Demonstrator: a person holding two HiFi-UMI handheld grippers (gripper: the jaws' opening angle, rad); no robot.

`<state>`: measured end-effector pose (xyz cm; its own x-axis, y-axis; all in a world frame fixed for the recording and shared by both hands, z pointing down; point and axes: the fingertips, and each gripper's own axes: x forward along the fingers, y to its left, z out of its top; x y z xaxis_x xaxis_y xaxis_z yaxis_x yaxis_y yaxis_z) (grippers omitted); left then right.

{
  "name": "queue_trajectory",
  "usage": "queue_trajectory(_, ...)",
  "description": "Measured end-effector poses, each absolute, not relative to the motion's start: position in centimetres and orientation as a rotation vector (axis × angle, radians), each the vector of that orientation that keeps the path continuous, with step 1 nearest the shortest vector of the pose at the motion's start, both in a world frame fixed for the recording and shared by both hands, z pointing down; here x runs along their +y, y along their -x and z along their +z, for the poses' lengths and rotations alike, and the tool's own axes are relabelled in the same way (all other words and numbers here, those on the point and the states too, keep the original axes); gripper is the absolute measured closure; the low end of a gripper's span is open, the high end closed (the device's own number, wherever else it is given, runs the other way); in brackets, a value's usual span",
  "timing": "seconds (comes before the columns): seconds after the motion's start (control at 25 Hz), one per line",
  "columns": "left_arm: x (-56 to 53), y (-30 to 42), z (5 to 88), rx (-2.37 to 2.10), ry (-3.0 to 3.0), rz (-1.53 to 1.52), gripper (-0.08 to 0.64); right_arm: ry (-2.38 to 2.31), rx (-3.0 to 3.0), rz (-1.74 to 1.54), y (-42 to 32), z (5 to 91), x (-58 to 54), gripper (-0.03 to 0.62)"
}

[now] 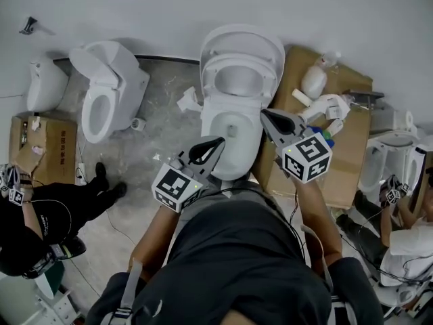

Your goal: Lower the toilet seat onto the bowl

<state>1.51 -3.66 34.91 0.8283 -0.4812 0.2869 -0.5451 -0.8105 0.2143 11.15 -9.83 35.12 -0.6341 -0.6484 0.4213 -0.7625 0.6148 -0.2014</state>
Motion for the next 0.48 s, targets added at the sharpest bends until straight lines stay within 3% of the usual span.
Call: queue_trajectory(0.48, -7.5, 2.9, 36.6, -0.732, -2.698, 0.337, 0.555, -1.236, -2.332, 0.304, -11.4, 38.2, -20.3, 0.583)
